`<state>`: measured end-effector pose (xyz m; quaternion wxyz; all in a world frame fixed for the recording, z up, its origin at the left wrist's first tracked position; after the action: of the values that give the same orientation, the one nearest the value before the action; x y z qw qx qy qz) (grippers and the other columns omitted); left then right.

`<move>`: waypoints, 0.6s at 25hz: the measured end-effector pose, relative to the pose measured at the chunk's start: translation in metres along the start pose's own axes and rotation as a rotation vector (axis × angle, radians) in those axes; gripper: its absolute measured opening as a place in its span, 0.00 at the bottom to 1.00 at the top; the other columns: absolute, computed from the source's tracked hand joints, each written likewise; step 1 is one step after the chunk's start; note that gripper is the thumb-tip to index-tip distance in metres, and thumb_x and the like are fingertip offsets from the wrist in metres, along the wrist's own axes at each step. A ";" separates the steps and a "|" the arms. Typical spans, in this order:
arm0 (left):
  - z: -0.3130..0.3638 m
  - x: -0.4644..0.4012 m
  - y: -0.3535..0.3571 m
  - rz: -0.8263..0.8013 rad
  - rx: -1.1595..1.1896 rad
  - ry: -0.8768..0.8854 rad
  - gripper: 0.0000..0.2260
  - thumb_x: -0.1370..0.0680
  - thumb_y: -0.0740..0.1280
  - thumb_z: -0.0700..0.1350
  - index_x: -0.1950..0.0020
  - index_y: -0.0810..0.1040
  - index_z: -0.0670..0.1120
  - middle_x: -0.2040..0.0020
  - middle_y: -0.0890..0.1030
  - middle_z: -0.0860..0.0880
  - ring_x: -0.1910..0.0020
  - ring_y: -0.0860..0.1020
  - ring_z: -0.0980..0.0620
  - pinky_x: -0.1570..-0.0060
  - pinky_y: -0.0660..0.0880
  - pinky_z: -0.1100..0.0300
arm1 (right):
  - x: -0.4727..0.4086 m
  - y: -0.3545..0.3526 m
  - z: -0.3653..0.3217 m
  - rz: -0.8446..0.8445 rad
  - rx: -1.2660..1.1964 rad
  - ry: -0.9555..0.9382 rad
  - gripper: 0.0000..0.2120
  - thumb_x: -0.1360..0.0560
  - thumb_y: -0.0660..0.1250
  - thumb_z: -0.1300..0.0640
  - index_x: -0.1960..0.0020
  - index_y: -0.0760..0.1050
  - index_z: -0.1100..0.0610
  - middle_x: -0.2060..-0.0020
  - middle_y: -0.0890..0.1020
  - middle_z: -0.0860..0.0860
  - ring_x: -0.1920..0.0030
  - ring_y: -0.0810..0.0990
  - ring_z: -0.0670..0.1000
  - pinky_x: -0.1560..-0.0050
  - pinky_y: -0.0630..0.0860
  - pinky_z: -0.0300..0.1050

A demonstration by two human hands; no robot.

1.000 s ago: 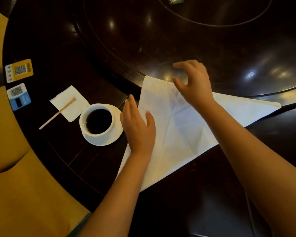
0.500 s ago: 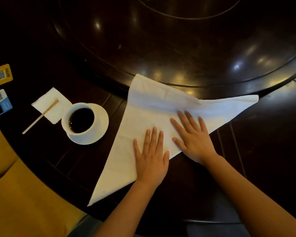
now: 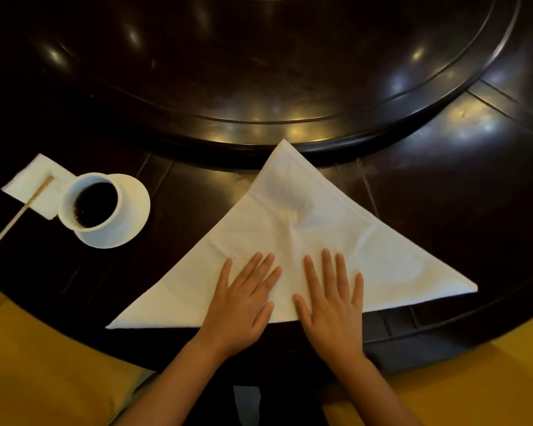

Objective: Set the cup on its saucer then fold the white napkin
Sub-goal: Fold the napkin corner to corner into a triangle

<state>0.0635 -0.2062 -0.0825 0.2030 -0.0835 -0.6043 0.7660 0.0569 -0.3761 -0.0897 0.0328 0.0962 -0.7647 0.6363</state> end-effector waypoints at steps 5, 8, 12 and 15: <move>0.044 -0.012 0.005 0.055 -0.018 -0.133 0.24 0.21 0.49 0.51 0.25 0.57 0.47 0.25 0.60 0.44 0.26 0.59 0.45 0.32 0.54 0.36 | 0.013 0.001 -0.009 0.030 -0.020 0.077 0.29 0.22 0.47 0.42 0.24 0.50 0.52 0.24 0.52 0.56 0.25 0.47 0.56 0.29 0.47 0.62; 0.045 -0.021 0.012 -0.028 -0.097 -0.185 0.26 0.22 0.47 0.54 0.25 0.57 0.48 0.25 0.59 0.44 0.26 0.57 0.44 0.33 0.55 0.37 | 0.010 0.000 0.005 0.027 0.003 0.026 0.28 0.22 0.47 0.43 0.24 0.50 0.50 0.24 0.52 0.54 0.25 0.47 0.54 0.29 0.47 0.62; 0.043 -0.021 0.018 -0.070 -0.120 -0.212 0.29 0.23 0.48 0.59 0.24 0.56 0.49 0.24 0.56 0.45 0.25 0.55 0.44 0.32 0.52 0.38 | 0.008 -0.006 0.059 0.025 0.042 0.023 0.29 0.23 0.45 0.39 0.24 0.47 0.47 0.24 0.50 0.53 0.25 0.45 0.55 0.28 0.43 0.61; 0.044 -0.022 0.018 -0.071 -0.123 -0.209 0.30 0.24 0.49 0.60 0.24 0.56 0.49 0.23 0.56 0.45 0.25 0.54 0.44 0.32 0.52 0.37 | 0.009 -0.015 0.116 0.035 0.074 0.076 0.30 0.23 0.43 0.37 0.24 0.47 0.46 0.24 0.52 0.53 0.25 0.46 0.54 0.28 0.45 0.59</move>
<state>0.0636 -0.2577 -0.0911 0.1603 0.0061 -0.6707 0.7242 0.0589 -0.4934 -0.0954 0.0472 0.0598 -0.7403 0.6679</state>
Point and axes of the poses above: each hand's wrist, its own x-axis away from the middle knuckle, its own y-axis out of the palm, z = x × y, the point moved 3 cm from there along -x, towards the middle knuckle
